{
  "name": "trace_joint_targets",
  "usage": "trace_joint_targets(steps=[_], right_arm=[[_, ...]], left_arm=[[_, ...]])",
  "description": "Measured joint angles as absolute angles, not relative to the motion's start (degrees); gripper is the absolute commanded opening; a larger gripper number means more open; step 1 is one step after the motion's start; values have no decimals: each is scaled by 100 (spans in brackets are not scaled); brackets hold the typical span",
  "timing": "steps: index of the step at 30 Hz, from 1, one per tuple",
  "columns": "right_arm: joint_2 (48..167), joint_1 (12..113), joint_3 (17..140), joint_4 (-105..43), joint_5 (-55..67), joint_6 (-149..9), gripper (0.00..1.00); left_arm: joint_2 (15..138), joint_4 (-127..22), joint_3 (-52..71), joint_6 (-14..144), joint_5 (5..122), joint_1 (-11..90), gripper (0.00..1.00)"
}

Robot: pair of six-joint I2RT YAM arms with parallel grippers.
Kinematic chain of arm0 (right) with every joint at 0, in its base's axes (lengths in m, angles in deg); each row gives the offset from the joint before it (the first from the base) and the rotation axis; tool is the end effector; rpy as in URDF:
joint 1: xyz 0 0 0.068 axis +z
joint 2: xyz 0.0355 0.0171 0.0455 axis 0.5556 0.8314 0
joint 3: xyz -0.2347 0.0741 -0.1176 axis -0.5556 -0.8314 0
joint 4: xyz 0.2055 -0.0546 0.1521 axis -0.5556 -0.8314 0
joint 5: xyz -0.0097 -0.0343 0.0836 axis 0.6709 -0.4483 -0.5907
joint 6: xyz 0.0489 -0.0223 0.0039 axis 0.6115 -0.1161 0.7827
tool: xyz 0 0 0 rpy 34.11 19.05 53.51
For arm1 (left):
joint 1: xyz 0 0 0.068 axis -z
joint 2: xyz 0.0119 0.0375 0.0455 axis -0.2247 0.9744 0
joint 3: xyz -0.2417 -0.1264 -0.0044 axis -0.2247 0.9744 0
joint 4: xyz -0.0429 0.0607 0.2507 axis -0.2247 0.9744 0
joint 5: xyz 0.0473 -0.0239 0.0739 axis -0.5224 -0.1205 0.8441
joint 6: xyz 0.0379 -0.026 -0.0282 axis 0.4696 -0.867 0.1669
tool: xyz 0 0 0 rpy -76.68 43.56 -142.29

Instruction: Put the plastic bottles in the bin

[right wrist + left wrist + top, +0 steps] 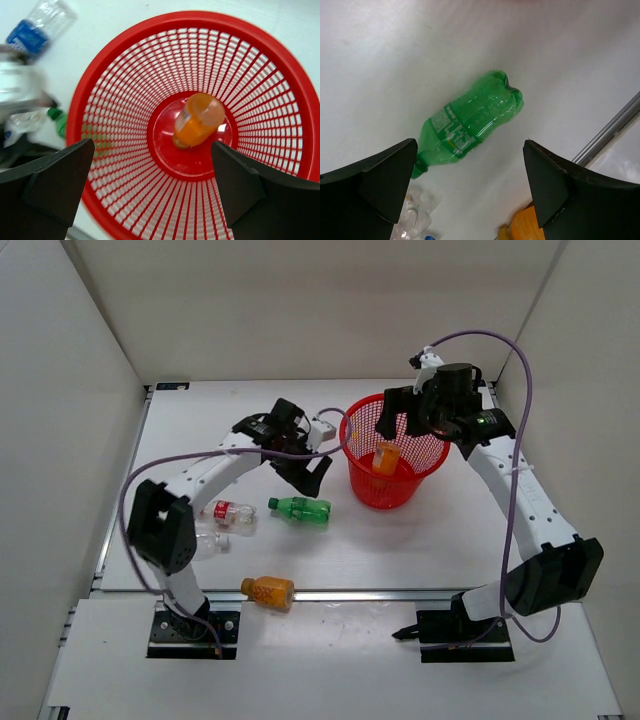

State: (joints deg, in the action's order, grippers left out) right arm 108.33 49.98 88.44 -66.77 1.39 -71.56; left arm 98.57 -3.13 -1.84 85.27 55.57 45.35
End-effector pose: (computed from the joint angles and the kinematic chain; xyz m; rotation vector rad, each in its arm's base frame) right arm 0.3002 0.0955 0.3904 -0.3376 2.1366 0.4542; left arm 0.2983 -0.2010 0.2790 1.0210 2.4603 -0.5143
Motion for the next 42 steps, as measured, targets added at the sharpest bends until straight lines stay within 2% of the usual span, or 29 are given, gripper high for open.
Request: trace_joint_targets(steps=[7,18,19,23,25,27,30,34,40,42], right_arm=[[9945,4688,8831,-7088,-438,-7187,99],[8822,3884,8079,-7402,-775,-7029,99],[8752,3833,8020,-7426,-762,-7012,99],[8420,3648,7823,-7481,-663,-6927,100],[8262,3497,7782,-7514,-587,-6898,99],[8149,3348,7777,-7525,-506,-6879,99],[7956,3237,7723,-7533,-265,-6817,99],[7668,3171,7613,-7684,130,-6772,100],[7298,3106,7384,-7933,528,-6772,99],[7224,3123,7347,-8025,574,-6774,99]], left_arm=[[11230,369,-428,9442,5000,4513,99],[11326,140,50,9180,5596,4967,97],[11326,55,155,9097,5660,4965,93],[11278,-131,428,8765,6003,4970,63],[11252,-186,444,8597,6077,4963,57],[11201,-358,511,8339,6145,4935,56],[11024,-636,671,7786,6123,4725,62],[10493,-964,662,7016,6250,4408,63],[9626,-2013,-562,6035,7072,4823,74],[9527,-2603,-1010,5727,7198,5046,74]])
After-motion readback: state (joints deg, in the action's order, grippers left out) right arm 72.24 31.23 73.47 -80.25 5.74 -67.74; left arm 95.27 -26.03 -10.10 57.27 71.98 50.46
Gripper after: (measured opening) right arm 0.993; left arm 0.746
